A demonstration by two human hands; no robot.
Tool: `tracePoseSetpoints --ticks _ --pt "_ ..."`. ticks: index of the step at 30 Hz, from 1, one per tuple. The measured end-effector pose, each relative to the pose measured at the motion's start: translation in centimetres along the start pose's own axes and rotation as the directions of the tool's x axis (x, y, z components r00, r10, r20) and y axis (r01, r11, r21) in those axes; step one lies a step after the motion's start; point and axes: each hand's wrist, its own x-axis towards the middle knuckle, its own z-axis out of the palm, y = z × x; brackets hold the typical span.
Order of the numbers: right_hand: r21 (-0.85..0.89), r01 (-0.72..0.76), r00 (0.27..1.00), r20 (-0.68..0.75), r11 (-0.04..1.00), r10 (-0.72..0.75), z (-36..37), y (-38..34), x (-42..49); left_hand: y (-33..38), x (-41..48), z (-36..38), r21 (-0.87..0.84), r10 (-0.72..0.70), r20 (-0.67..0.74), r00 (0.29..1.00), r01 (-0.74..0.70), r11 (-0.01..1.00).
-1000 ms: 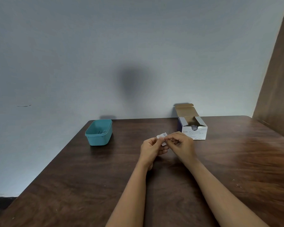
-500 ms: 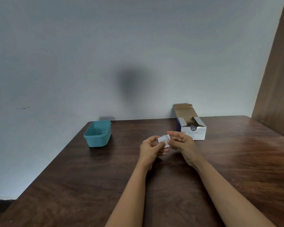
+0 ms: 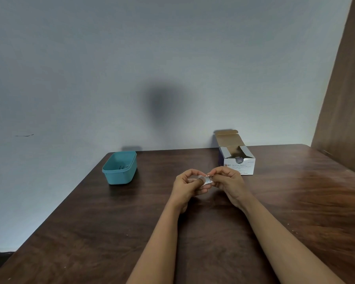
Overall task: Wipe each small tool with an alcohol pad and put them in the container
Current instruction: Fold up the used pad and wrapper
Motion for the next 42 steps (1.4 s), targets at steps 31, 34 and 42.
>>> tracePoseSetpoints --ticks 31,34,42 --pt "-0.207 0.008 0.999 -0.037 0.978 -0.016 0.1 0.5 -0.2 -1.1 0.5 0.2 0.117 0.044 -0.151 0.988 -0.026 0.993" --pt "-0.24 0.01 0.998 -0.065 0.971 -0.026 0.1 0.6 0.0 -1.1 0.5 0.2 0.135 0.042 -0.151 0.988 -0.021 0.991" --pt "-0.363 0.044 0.994 -0.082 0.931 -0.078 0.5 0.9 0.3 -1.0 0.7 0.8 0.206 0.04 -0.192 0.981 0.0 0.979"
